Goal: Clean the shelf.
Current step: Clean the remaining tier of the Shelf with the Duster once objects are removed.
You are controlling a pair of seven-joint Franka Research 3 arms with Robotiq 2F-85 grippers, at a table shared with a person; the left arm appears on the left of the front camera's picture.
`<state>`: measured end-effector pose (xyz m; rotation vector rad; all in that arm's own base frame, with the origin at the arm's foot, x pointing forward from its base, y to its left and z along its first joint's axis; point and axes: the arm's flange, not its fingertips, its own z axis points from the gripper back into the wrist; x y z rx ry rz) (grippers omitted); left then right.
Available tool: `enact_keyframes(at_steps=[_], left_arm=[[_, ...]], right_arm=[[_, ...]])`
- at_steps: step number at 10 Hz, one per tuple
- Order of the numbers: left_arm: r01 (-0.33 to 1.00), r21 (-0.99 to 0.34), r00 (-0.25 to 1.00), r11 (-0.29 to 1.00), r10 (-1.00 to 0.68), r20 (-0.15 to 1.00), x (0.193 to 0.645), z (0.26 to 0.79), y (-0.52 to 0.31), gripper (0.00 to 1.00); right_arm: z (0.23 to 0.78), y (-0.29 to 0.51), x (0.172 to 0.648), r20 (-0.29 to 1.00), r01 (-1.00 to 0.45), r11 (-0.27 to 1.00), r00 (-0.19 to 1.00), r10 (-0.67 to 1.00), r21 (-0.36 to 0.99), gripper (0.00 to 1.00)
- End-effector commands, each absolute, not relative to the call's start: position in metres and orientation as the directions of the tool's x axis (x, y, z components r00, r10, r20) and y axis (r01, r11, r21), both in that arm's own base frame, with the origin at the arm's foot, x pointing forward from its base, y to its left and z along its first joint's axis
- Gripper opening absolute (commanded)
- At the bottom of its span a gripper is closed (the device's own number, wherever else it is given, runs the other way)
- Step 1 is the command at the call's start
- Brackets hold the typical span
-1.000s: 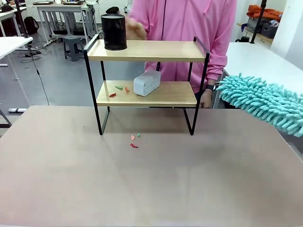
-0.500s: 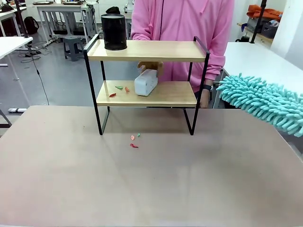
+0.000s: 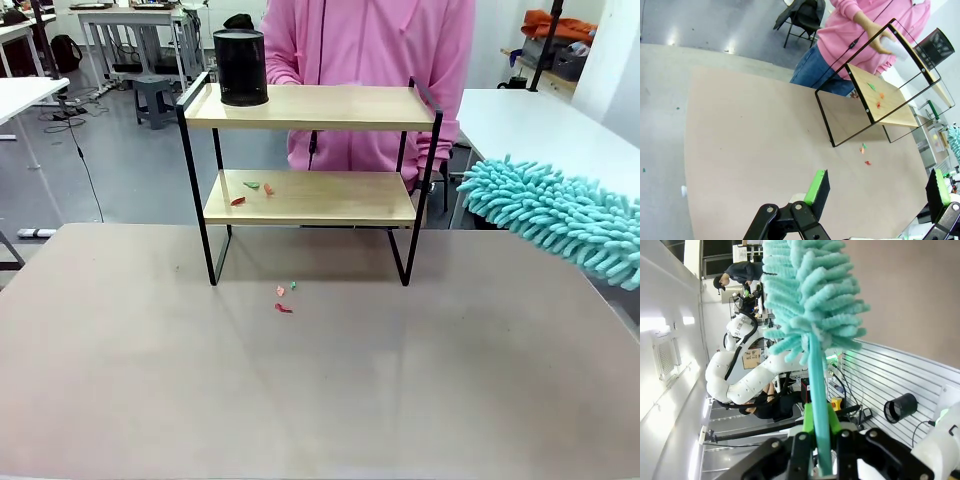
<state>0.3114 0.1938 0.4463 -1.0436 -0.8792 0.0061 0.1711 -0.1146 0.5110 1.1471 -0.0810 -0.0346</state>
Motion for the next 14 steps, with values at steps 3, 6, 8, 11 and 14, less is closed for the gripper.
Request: enact_keyframes(at_steps=[3, 6, 8, 11, 14], left_arm=[[0.413, -0.739, 0.648, 0.532, 0.398, 0.649, 0.313, 0.445, 0.193, 1.0], [0.413, -0.739, 0.648, 0.532, 0.398, 0.649, 0.313, 0.445, 0.193, 1.0], [0.413, -0.739, 0.648, 0.532, 0.398, 0.649, 0.313, 0.445, 0.193, 1.0], [0.413, -0.739, 0.648, 0.532, 0.398, 0.649, 0.313, 0.445, 0.193, 1.0], [0.413, -0.739, 0.648, 0.532, 0.398, 0.649, 0.313, 0.445, 0.193, 1.0]], right_arm=[[0.543, -0.036, 0.181, 0.156, -0.147, 0.536, 0.987, 0.029, 0.831, 0.11], [0.543, 0.047, 0.211, 0.173, -0.274, 0.614, 0.96, 0.22, 0.74, 0.11], [0.539, 0.098, 0.23, 0.249, -0.355, 0.606, 0.934, 0.255, 0.712, 0.11], [0.514, 0.139, 0.257, 0.224, -0.301, 0.684, 0.954, 0.201, 0.664, 0.11], [0.525, 0.138, 0.251, 0.24, -0.348, 0.679, 0.938, 0.251, 0.646, 0.11]])
